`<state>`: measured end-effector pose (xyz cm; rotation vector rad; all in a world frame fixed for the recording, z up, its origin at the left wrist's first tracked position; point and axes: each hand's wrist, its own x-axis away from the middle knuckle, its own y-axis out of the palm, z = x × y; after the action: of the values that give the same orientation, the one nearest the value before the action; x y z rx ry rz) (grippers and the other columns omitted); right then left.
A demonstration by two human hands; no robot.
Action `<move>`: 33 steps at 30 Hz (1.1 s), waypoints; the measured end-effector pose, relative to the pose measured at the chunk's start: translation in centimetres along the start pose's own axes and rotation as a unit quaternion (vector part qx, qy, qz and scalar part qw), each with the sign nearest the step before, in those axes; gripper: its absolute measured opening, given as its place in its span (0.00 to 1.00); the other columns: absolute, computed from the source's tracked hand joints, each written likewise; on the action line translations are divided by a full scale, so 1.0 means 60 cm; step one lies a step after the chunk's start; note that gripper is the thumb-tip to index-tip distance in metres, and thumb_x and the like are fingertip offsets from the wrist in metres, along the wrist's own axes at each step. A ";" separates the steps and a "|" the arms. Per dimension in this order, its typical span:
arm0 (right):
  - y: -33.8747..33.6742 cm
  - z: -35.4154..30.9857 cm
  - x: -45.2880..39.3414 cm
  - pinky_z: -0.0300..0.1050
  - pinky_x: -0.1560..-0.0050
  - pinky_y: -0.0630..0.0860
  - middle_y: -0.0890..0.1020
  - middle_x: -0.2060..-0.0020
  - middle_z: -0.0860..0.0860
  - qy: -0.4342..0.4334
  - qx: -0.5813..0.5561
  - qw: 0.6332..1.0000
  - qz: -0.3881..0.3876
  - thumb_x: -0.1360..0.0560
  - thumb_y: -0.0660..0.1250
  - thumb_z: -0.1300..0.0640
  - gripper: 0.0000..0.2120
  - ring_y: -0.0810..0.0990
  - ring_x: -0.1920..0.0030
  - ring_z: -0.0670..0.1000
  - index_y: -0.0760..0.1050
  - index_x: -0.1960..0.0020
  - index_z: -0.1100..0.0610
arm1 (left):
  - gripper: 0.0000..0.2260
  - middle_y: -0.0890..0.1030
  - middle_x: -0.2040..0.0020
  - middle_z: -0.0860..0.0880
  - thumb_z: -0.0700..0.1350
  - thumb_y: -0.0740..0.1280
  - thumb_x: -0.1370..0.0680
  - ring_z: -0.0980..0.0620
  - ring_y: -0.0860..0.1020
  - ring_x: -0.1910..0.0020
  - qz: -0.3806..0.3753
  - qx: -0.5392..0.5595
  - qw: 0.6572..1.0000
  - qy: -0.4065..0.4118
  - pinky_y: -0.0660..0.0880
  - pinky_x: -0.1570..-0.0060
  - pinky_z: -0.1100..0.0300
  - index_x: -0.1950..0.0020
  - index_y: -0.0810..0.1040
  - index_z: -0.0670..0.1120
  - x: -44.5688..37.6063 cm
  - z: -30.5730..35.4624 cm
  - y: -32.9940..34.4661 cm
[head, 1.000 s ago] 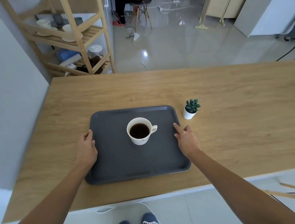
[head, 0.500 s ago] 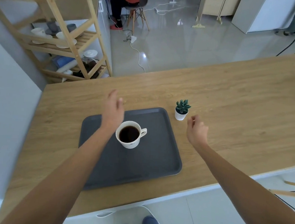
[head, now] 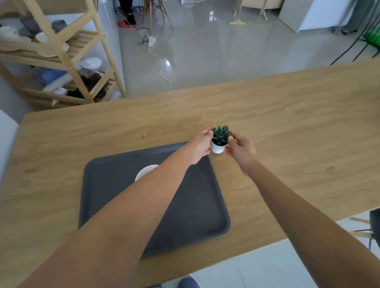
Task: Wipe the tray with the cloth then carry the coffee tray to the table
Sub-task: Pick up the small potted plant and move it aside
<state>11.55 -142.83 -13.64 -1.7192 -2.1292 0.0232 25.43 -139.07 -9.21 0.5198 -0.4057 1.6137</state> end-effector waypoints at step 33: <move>0.850 -0.302 -0.012 0.56 0.45 0.81 0.83 0.47 0.57 -0.064 0.110 0.949 -0.288 0.20 0.60 0.55 0.16 0.83 0.51 0.56 0.74 0.34 0.56 | 0.19 0.74 0.32 0.45 0.53 0.52 0.18 0.45 0.77 0.41 0.290 0.223 0.929 0.048 0.72 0.56 0.59 0.31 0.70 0.48 0.147 -0.056 -0.805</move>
<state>65.07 -135.42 -10.48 -0.9484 -2.5341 0.2041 72.51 -124.66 -9.13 0.6986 -0.1114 2.3205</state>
